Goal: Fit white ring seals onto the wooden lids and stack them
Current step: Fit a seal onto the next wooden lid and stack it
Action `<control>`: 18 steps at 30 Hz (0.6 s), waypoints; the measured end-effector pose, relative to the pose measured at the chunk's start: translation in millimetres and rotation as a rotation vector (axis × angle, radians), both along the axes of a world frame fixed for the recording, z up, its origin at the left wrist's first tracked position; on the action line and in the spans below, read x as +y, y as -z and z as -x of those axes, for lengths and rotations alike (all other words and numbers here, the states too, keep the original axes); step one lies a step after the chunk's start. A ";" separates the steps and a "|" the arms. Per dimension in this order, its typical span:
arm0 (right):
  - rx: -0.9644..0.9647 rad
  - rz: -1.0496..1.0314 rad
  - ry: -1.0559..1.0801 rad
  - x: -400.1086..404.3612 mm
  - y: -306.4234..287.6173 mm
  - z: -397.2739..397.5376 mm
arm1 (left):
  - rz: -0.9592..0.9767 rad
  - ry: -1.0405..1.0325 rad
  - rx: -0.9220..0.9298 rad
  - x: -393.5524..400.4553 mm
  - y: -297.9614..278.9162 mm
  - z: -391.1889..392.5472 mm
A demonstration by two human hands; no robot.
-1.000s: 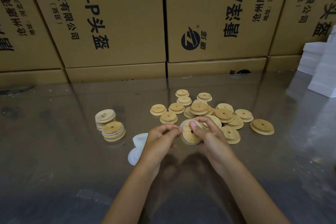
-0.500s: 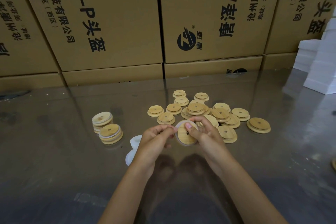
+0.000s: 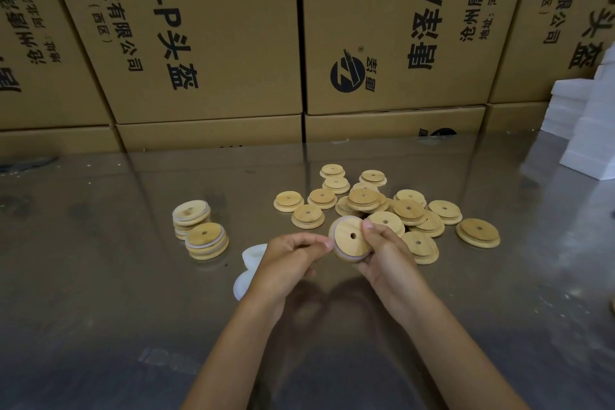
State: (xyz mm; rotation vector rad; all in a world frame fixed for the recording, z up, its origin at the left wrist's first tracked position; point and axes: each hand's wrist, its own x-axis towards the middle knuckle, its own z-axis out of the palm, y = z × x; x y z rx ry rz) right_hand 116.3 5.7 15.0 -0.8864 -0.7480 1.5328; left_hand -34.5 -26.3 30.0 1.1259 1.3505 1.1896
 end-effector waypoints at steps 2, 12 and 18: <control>0.023 0.025 -0.002 0.4 0.2 0.7 | 0.001 0.001 -0.005 -0.8 -1.0 -0.7; -0.140 -0.032 0.058 -7.5 1.9 7.9 | 0.036 0.034 0.043 -1.9 -1.8 -4.9; -0.283 -0.086 -0.035 -14.1 -5.4 11.1 | -0.055 -0.078 -0.012 -0.8 -4.1 -3.2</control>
